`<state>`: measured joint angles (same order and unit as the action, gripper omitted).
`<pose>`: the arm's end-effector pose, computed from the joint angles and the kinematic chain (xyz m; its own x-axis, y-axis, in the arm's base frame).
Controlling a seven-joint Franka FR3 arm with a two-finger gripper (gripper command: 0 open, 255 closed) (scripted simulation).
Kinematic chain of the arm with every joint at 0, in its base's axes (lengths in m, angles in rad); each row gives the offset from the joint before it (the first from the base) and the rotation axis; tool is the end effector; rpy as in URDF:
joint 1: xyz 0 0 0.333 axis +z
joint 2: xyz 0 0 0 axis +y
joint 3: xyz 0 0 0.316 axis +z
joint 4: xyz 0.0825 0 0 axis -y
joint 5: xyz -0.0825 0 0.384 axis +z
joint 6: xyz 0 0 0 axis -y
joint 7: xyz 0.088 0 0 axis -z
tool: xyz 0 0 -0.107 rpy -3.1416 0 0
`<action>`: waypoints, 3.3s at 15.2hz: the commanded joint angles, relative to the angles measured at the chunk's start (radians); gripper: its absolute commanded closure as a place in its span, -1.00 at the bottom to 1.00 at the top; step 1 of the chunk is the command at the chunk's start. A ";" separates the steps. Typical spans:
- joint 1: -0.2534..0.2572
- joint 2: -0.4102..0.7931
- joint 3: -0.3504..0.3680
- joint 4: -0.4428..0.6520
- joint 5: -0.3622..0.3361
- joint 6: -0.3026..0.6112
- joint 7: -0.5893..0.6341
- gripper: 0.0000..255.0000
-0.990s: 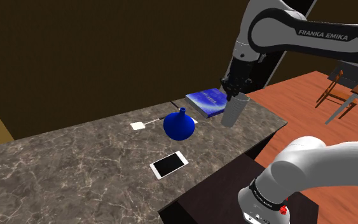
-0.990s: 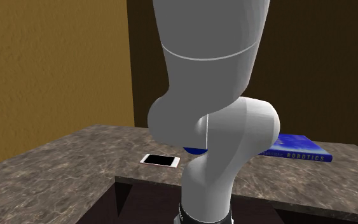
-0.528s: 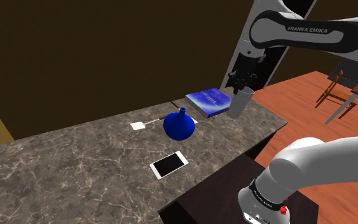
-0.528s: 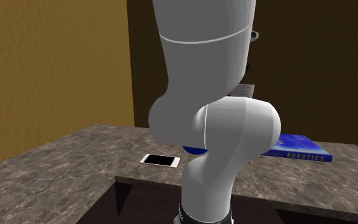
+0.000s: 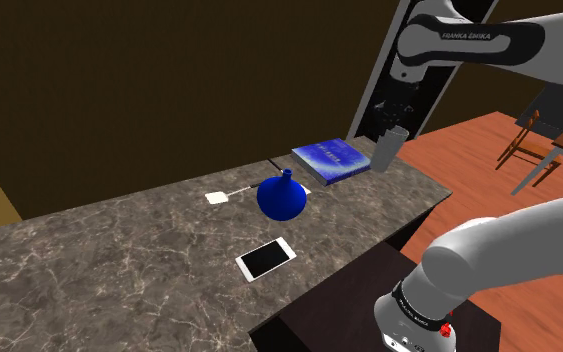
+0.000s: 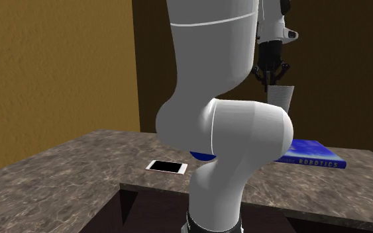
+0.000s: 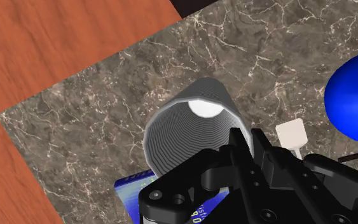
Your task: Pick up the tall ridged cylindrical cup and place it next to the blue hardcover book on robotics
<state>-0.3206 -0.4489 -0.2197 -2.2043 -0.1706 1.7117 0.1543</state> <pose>0.3426 -0.2377 0.5483 0.7989 -0.6000 -0.0408 -0.5960 -0.7990 0.0799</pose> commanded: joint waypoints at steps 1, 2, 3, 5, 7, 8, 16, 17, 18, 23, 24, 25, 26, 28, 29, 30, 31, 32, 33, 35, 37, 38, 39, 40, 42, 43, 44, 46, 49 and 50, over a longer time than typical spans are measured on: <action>-0.013 0.049 -0.040 0.037 -0.010 0.019 -0.050 1.00; -0.018 0.076 -0.057 0.062 -0.011 0.023 -0.073 1.00; -0.023 0.103 -0.074 0.087 -0.011 0.028 -0.097 1.00; -0.033 0.160 -0.107 0.142 -0.006 0.035 -0.144 1.00; -0.043 0.221 -0.140 0.201 0.004 0.040 -0.192 1.00; -0.048 0.252 -0.156 0.232 0.012 0.042 -0.217 1.00; -0.120 0.542 -0.260 0.539 0.124 0.020 -0.424 1.00; -0.135 0.583 -0.269 0.585 0.144 0.011 -0.450 1.00; -0.157 0.638 -0.279 0.650 0.171 -0.003 -0.482 1.00; -0.157 0.635 -0.275 0.580 0.169 0.065 -0.477 1.00; -0.156 0.635 -0.274 0.567 0.169 0.078 -0.476 1.00; -0.156 0.636 -0.274 0.554 0.169 0.091 -0.476 1.00; -0.156 0.637 -0.274 0.541 0.169 0.104 -0.475 1.00; -0.155 0.639 -0.273 0.517 0.170 0.131 -0.474 1.00; -0.155 0.641 -0.273 0.506 0.171 0.144 -0.474 1.00; -0.155 0.642 -0.273 0.494 0.172 0.156 -0.474 1.00; -0.155 0.644 -0.272 0.483 0.173 0.169 -0.473 1.00; -0.155 0.647 -0.272 0.472 0.174 0.182 -0.473 1.00; -0.155 0.649 -0.272 0.461 0.175 0.195 -0.473 1.00; -0.156 0.655 -0.271 0.441 0.178 0.220 -0.474 1.00; -0.157 0.661 -0.270 0.422 0.181 0.245 -0.474 1.00; -0.157 0.665 -0.269 0.413 0.183 0.258 -0.475 1.00; -0.157 0.669 -0.269 0.404 0.185 0.270 -0.475 1.00; -0.158 0.673 -0.268 0.395 0.187 0.282 -0.476 1.00; -0.159 0.681 -0.267 0.378 0.191 0.307 -0.477 1.00; -0.160 0.686 -0.266 0.370 0.193 0.319 -0.478 1.00; -0.160 0.691 -0.266 0.362 0.196 0.331 -0.479 1.00; -0.162 0.701 -0.264 0.348 0.201 0.355 -0.481 1.00; -0.164 0.718 -0.261 0.327 0.210 0.391 -0.484 1.00; -0.165 0.724 -0.260 0.320 0.213 0.403 -0.485 1.00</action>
<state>-0.4839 0.2682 -0.4803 -1.8750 0.0385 2.0992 -0.3280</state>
